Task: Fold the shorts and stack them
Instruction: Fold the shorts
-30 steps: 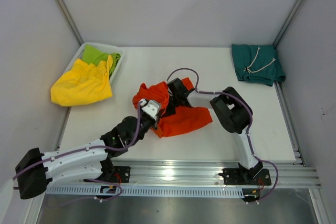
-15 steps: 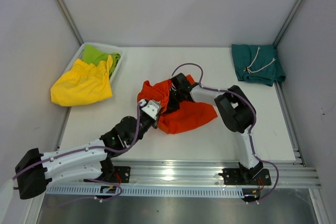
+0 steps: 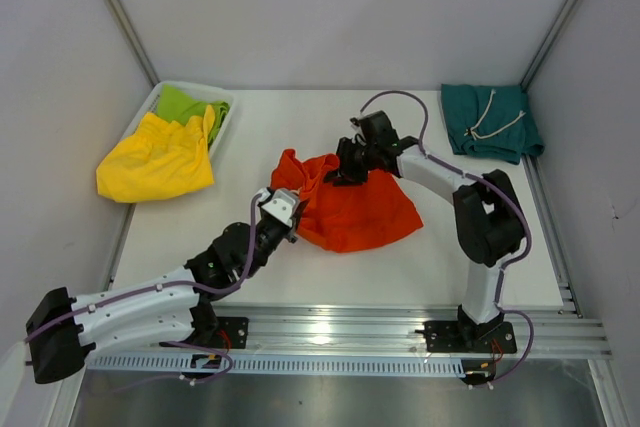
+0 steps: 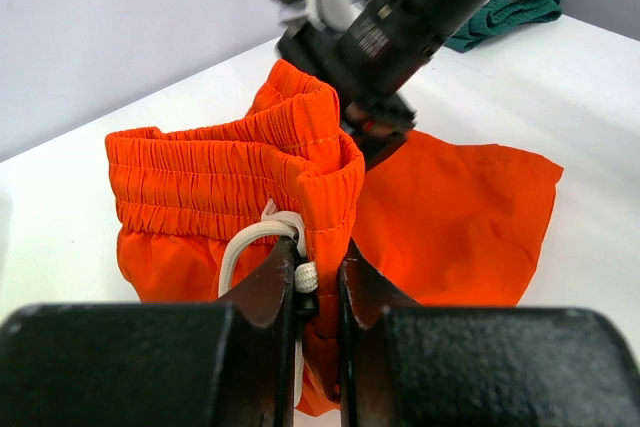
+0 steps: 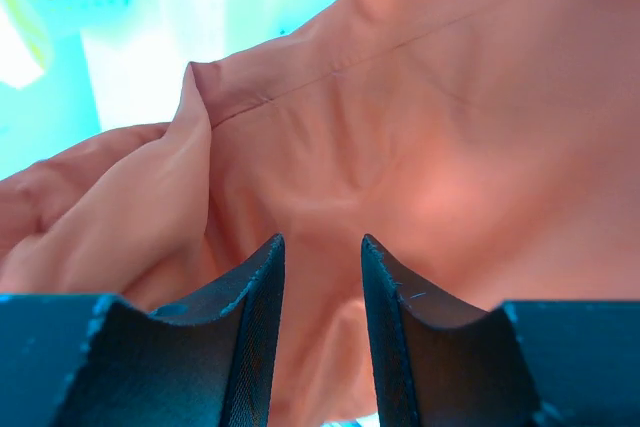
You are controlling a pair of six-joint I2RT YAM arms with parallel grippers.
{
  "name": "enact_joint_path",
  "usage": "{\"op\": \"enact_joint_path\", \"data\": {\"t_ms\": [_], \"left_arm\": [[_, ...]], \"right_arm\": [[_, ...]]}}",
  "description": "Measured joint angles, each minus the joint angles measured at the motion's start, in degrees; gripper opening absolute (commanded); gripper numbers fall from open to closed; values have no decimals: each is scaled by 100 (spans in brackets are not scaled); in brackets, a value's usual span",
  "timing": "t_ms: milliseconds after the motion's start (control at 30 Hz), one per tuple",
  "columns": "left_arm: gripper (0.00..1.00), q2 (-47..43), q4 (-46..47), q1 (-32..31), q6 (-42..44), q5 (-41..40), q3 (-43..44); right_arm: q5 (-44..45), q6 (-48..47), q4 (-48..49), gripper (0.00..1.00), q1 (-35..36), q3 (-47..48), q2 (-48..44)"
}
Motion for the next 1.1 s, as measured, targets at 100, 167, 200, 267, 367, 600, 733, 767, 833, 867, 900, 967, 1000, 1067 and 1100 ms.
{"op": "enact_joint_path", "data": {"t_ms": [100, 167, 200, 267, 367, 600, 733, 767, 833, 867, 900, 967, 1000, 1067, 1100], "left_arm": [[0, -9, 2, 0, -2, -42, 0], [0, -9, 2, 0, -2, -57, 0], [0, -9, 2, 0, -2, -57, 0], [0, -2, 2, 0, -2, -57, 0], [0, 2, 2, 0, -2, -57, 0], [0, 2, 7, 0, 28, -55, 0], [0, 2, 7, 0, 83, -52, 0], [0, 2, 4, 0, 94, -50, 0], [0, 2, 4, 0, 131, -37, 0], [0, 2, 4, 0, 140, -4, 0], [0, 0, 4, 0, 155, 42, 0], [0, 0, 2, 0, 203, 164, 0], [0, 0, 0, 0, 240, 238, 0], [0, 0, -13, 0, 286, 393, 0], [0, 0, -31, -4, 299, 466, 0]], "right_arm": [[9, -87, 20, 40, -271, -341, -367], [22, -170, 9, 40, -522, -675, -610], [48, -229, -20, 40, -658, -837, -708], [120, -341, -74, 40, -903, -1119, -852], [258, -511, -146, 40, -1272, -1558, -1049], [356, -745, -153, 40, -1462, -2326, -1263], [361, -745, 24, 39, -1366, -2732, -1263], [361, -737, 76, 39, -1340, -2824, -1263], [297, -671, 236, 38, -1276, -3023, -1311], [319, -643, 356, 38, -1222, -3119, -1384], [337, -603, 468, 38, -1152, -3217, -1447], [339, -487, 723, 38, -981, -3425, -1545], [341, -413, 833, 38, -863, -3512, -1596], [398, -264, 1045, 38, -575, -3641, -1661], [411, -177, 1139, 38, -415, -3687, -1672]]}}
